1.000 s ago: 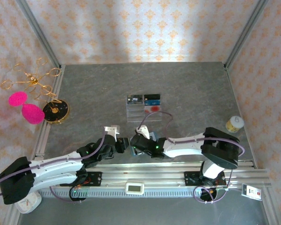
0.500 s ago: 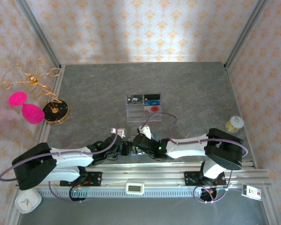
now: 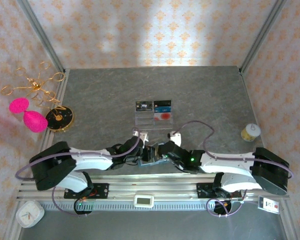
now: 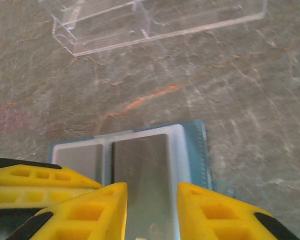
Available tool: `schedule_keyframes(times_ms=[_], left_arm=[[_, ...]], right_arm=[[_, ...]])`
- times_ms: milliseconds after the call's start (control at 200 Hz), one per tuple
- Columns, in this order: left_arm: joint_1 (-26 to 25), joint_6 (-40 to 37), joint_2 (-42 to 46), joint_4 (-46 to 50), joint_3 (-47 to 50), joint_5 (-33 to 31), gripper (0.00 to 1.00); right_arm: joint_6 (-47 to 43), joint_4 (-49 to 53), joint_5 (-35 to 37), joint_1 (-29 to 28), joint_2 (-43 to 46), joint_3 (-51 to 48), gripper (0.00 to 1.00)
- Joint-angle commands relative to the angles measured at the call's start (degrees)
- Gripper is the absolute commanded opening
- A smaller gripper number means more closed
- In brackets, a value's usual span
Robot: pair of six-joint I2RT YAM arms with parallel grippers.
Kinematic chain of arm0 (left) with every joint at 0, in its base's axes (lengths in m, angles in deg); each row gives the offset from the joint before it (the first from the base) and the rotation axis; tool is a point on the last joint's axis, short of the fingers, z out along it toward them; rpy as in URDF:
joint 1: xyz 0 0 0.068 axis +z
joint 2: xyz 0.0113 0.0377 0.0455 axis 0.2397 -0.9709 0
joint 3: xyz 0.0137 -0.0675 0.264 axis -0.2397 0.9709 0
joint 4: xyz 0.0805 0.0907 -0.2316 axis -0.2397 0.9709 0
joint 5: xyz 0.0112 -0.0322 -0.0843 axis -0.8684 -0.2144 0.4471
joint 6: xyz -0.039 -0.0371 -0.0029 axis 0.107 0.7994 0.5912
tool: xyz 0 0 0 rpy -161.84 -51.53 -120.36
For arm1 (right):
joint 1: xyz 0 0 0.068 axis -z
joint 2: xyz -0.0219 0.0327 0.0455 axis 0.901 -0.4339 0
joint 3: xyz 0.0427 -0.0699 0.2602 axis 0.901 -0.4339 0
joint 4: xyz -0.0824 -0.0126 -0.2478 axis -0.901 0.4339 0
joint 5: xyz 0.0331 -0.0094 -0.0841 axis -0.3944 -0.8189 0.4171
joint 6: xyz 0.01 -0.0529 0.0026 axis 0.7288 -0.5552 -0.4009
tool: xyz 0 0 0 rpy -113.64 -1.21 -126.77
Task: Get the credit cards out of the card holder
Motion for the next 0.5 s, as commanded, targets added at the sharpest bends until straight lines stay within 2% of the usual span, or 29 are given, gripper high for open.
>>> schedule_keyframes(times_ms=[0, 200, 375, 496], left_arm=[[-0.2, -1.2, -0.2, 2.3, -2.3, -1.5, 0.13], [0.2, -0.8, 8.4, 7.6, 0.0, -7.8, 0.18], [0.3, 1.3, 6.8, 7.2, 2.5, -6.8, 0.24], [0.5, 2.7, 6.3, 6.2, 5.0, -9.6, 0.27]], right_arm=[[-2.5, -3.0, -4.5, 1.5, 1.0, -1.0, 0.29], [-5.7, -6.5, -9.1, 4.1, -5.4, -0.2, 0.27], [-5.1, -8.3, -10.0, 5.5, -10.7, -0.2, 0.16], [-4.3, -13.4, -14.5, 5.6, -13.0, -2.1, 0.08]])
